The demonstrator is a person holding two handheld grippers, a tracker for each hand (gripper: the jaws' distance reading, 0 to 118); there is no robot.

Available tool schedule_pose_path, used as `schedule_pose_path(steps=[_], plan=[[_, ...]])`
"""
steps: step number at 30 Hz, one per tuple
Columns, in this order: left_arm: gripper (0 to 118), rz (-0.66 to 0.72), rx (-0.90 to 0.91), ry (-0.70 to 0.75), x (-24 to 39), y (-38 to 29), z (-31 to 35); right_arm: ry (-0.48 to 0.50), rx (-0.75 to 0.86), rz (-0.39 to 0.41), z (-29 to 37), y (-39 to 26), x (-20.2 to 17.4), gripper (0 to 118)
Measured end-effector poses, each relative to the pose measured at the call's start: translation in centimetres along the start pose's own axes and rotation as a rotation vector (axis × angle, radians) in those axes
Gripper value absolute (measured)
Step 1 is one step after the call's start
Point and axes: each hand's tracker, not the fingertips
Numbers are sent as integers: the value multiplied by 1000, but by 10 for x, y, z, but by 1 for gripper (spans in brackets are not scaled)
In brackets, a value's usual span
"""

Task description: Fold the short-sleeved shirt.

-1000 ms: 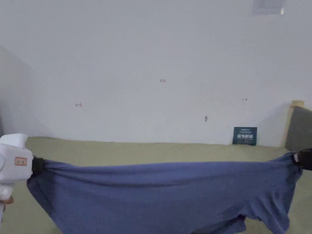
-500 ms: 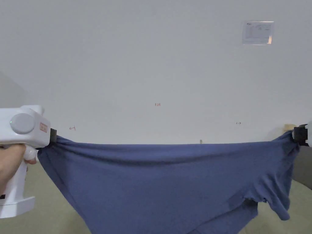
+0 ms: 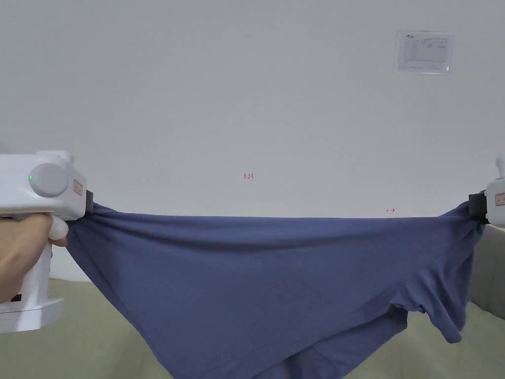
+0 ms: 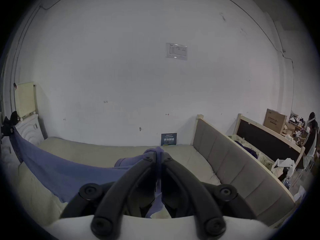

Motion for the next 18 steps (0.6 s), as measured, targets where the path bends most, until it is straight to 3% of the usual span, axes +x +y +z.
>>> schedule_pose_path(steps=[8, 15, 18], plan=[[1, -40, -13, 18, 15, -38, -51, -17, -29, 9, -49, -40, -8, 6], [1, -91, -129, 6, 5, -138, -63, 12, -198, 22, -39, -153, -3, 6], [1, -130, -206, -24, -8, -194, -44, 28, -258, -10, -11, -212, 6, 6]])
